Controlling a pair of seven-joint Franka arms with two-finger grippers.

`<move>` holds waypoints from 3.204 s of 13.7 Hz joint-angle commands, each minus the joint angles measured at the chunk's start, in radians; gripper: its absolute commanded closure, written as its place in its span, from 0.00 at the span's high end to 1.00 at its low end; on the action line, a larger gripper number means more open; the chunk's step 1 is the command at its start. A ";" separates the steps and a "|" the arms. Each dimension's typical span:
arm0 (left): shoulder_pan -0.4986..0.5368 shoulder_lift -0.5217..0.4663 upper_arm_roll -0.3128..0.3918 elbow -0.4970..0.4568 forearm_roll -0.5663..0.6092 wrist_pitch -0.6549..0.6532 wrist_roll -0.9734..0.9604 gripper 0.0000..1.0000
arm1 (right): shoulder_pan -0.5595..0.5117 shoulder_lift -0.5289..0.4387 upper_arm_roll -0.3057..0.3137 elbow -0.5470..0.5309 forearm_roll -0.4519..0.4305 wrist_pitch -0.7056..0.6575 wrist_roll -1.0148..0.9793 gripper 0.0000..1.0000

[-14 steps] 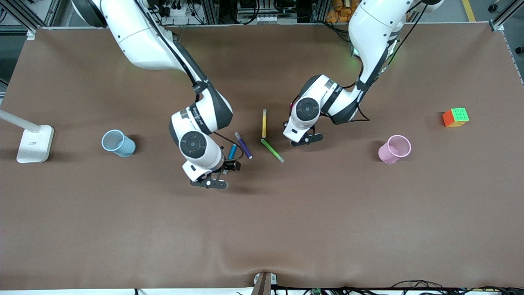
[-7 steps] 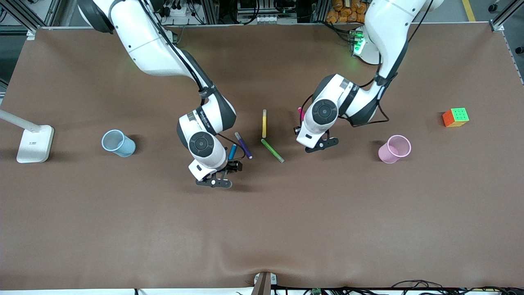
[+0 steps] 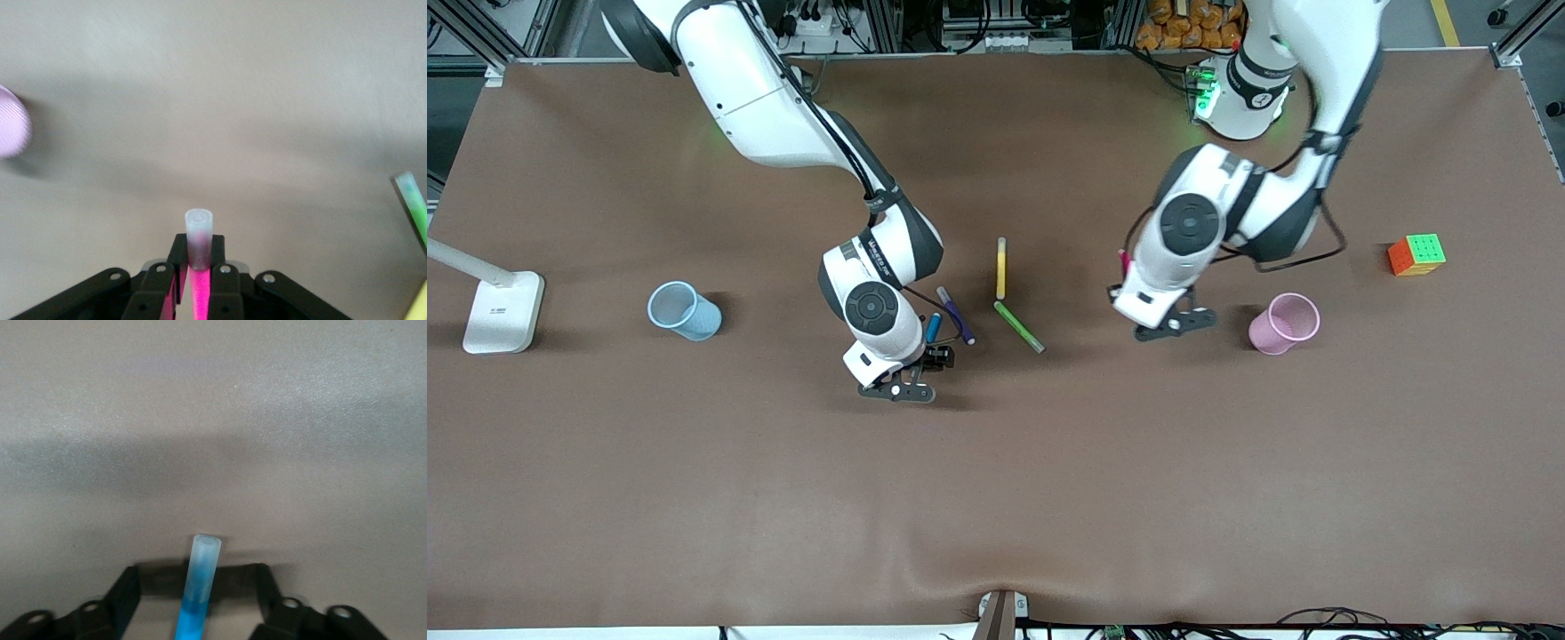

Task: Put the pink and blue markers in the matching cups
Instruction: 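Carry the pink marker to the pink cup while the right carries blue, then drop the pink marker into the pink cup while the right drops blue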

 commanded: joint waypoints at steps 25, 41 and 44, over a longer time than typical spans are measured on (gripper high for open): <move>0.435 -0.272 -0.019 -0.410 0.384 0.588 0.515 0.00 | -0.359 -0.358 0.002 0.005 0.106 -0.470 -0.959 0.00; 0.432 -0.265 -0.020 -0.355 0.377 0.582 0.485 1.00 | -0.723 -0.321 -0.001 -0.018 0.341 -0.815 -2.200 0.00; 0.432 -0.265 -0.022 -0.257 0.355 0.510 0.485 1.00 | -0.761 -0.278 -0.001 -0.017 0.387 -0.874 -2.378 0.00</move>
